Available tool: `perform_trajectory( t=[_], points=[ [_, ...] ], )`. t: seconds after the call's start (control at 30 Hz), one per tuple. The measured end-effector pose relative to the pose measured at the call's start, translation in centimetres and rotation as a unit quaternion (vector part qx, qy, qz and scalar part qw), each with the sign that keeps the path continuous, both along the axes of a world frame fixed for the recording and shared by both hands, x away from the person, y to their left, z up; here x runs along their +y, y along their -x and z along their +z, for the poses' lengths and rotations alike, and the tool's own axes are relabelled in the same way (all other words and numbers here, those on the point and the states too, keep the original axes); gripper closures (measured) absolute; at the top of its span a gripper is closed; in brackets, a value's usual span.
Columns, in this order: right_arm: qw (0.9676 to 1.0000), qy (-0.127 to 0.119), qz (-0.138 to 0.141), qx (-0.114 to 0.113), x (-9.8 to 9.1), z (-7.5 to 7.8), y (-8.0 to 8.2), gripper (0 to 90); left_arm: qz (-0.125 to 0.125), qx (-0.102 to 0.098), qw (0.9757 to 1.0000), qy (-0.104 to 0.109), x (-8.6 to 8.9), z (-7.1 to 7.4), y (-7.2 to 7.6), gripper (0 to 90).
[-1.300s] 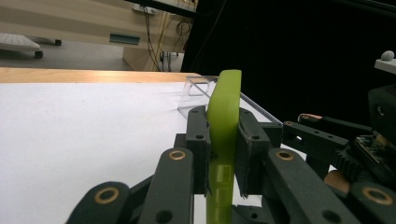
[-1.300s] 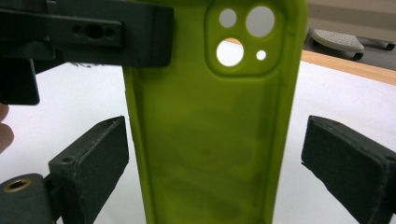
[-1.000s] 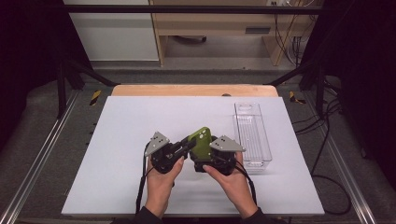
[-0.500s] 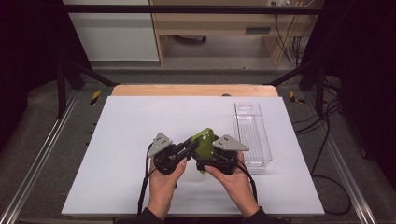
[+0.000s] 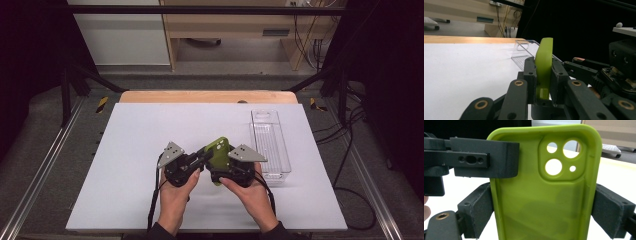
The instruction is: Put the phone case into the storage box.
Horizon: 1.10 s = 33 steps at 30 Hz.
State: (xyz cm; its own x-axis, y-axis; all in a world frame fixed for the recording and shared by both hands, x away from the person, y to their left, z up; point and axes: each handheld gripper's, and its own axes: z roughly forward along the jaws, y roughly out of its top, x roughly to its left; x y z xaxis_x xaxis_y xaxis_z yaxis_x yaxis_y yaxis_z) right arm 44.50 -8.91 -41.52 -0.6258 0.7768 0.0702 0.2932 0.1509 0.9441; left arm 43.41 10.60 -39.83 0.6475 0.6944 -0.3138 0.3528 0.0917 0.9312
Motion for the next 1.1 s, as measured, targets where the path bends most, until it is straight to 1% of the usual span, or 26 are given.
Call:
perform_trajectory(
  t=[0.17, 0.5, 0.73, 0.93, 1.1],
  points=[
    [1.0000, 0.002, 0.002, -0.002, -0.03, -0.02, 0.00, 14.0, -0.001, -0.001, 1.0000, -0.001, -0.02, 0.05, 0.05, 77.4],
    [1.0000, 0.002, 0.001, 0.000, -0.03, -0.09, -0.07, 12.9, -0.003, 0.000, 1.0000, 0.000, -0.17, 0.07, 0.08, 77.4],
    [0.9999, -0.007, 0.003, 0.008, -0.14, -0.29, -0.18, 14.1, -0.004, 0.002, 1.0000, 0.000, -0.30, 0.07, 0.13, 77.3],
    [0.9999, -0.008, 0.004, 0.007, -0.09, -0.30, -0.13, 14.5, -0.005, 0.002, 1.0000, 0.001, -0.22, 0.12, 0.15, 77.3],
    [0.9999, -0.009, 0.007, 0.012, -0.14, -0.30, -0.14, 15.0, -0.007, 0.003, 1.0000, -0.001, -0.21, 0.11, 0.13, 77.3]
  ],
)
